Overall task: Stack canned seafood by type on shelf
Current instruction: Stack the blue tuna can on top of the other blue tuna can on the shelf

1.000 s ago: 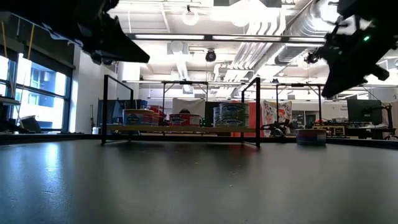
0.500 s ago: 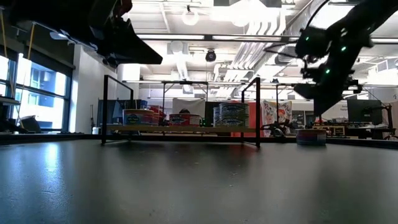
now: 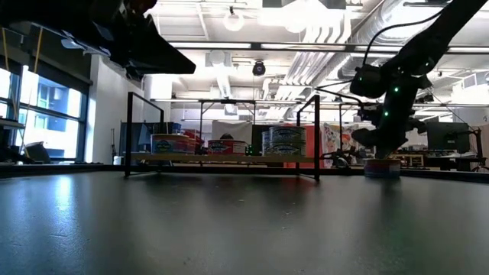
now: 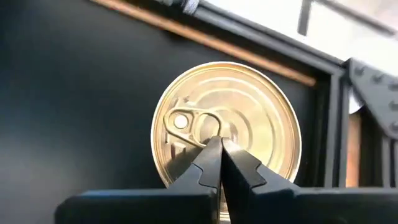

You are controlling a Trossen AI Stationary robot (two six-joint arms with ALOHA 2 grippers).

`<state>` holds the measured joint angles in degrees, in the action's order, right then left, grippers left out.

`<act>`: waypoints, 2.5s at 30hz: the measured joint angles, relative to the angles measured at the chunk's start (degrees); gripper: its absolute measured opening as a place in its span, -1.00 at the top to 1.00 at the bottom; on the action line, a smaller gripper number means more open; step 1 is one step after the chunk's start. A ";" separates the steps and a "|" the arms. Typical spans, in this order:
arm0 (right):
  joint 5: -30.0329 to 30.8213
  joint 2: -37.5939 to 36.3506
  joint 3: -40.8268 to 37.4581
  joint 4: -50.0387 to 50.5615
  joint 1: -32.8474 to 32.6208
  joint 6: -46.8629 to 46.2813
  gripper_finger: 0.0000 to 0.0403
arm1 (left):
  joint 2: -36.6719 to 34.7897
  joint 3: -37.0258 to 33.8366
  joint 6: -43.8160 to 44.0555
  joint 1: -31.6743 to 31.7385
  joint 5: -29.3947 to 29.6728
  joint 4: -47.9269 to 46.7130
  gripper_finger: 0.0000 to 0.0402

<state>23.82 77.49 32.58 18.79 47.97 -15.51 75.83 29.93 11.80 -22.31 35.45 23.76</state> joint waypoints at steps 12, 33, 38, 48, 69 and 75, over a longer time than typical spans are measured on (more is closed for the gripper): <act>-13.94 -7.72 -0.02 17.41 -25.72 -21.53 1.00 | 0.00 0.01 0.07 -0.36 0.07 0.24 1.00; -1.80 26.20 11.38 -34.18 -67.89 -32.49 1.00 | 0.00 0.04 -0.06 -3.04 0.11 0.56 1.00; -1.99 35.51 26.56 -32.26 -65.69 -14.17 1.00 | -0.02 0.04 -0.10 -3.51 0.15 0.39 1.00; 14.48 33.88 46.20 -14.33 -66.35 6.15 0.99 | -7.72 0.07 -3.54 -13.01 10.72 -7.75 1.00; 19.27 26.38 38.66 9.00 -74.62 -16.31 0.19 | 3.60 0.09 -22.23 -9.94 -9.86 -1.80 0.68; 19.47 26.38 27.75 -5.33 -72.52 -17.02 0.19 | 10.09 0.03 -35.52 -7.08 -11.84 0.18 0.29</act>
<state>43.30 103.88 60.33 13.46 -24.55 -32.53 85.92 29.97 -23.71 -29.39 23.60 23.95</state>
